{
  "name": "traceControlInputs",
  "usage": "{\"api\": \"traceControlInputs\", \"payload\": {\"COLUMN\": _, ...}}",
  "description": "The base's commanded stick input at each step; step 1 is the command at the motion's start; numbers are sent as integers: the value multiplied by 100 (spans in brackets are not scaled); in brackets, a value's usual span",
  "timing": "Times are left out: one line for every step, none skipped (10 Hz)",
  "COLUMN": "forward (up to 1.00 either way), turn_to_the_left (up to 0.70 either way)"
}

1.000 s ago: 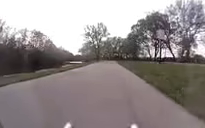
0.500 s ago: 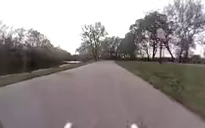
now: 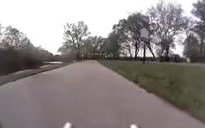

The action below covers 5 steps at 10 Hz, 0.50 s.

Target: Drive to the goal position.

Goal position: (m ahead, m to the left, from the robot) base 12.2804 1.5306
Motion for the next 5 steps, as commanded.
{"api": "traceControlInputs", "payload": {"forward": 100, "turn_to_the_left": 0}}
{"api": "traceControlInputs", "payload": {"forward": 100, "turn_to_the_left": 0}}
{"api": "traceControlInputs", "payload": {"forward": 100, "turn_to_the_left": 0}}
{"api": "traceControlInputs", "payload": {"forward": 100, "turn_to_the_left": 0}}
{"api": "traceControlInputs", "payload": {"forward": 100, "turn_to_the_left": 0}}
